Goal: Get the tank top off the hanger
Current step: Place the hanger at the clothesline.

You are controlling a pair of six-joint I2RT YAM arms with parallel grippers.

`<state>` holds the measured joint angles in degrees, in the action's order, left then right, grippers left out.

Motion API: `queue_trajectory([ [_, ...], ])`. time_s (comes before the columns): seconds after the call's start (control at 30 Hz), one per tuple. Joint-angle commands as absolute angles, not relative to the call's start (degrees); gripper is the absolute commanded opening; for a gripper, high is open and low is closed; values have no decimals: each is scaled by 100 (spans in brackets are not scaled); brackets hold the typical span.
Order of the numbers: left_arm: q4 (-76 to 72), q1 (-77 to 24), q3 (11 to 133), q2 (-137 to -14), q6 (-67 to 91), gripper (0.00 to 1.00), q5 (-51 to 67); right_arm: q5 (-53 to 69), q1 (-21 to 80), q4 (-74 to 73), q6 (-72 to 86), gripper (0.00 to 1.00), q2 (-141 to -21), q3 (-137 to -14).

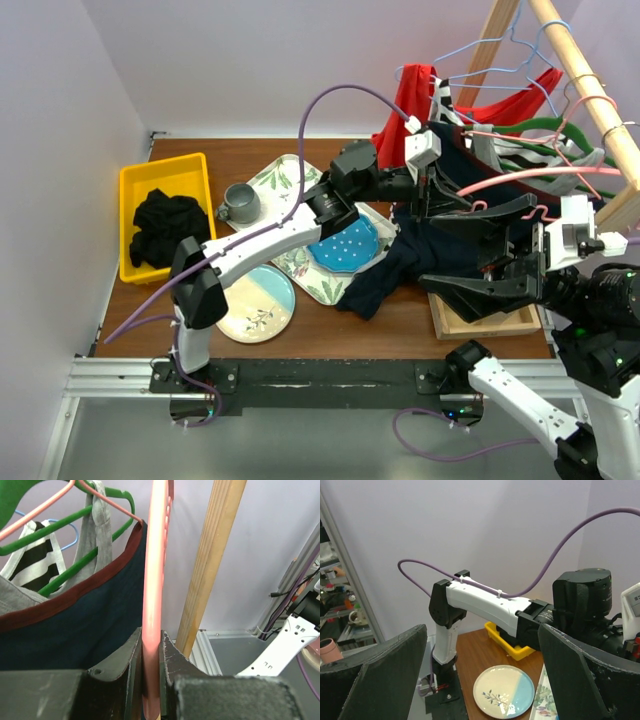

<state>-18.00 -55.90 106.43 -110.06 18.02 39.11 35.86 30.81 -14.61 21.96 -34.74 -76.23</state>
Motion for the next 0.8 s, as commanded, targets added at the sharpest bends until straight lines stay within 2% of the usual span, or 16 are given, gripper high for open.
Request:
queue_trajectory([
  [0.0,-1864,-5642,10969,-11013,1705,4,3841,3481,3094,-1564,2127,97,-3498,-7734],
  [0.03,-1811,-5643,10943,-10969,1679,9,3823,3454,3094,-1582,2127,97,-3507,-7769],
  [0.07,-1811,-5643,10890,-10951,1627,25,3806,3454,3094,-1591,2127,97,-3524,-7822],
  [0.1,-1811,-5634,10777,-10864,1591,33,3780,3437,3094,-1608,2136,97,-3516,-7840],
  [0.13,-1802,-5634,10706,-10802,1547,49,3657,3402,3094,-1617,2153,97,-3533,-7909],
  [0.23,-1723,-5616,10433,-10556,1266,64,3184,3069,3094,-1810,2285,97,-3612,-8146],
  [0.33,-1627,-5511,10336,-10389,1134,67,2735,2585,3094,-2082,2417,97,-3700,-8497],
  [0.57,-1872,-4862,10283,-10257,1231,73,2856,2514,3094,-1978,2540,97,-3691,-8885],
  [0.67,-1758,-4624,10712,-10476,1195,75,2935,2522,3094,-1969,2566,97,-3718,-8965],
  [0.77,-1328,-4466,11843,-10932,1038,77,3093,2531,3094,-1960,2610,97,-3709,-8947],
])
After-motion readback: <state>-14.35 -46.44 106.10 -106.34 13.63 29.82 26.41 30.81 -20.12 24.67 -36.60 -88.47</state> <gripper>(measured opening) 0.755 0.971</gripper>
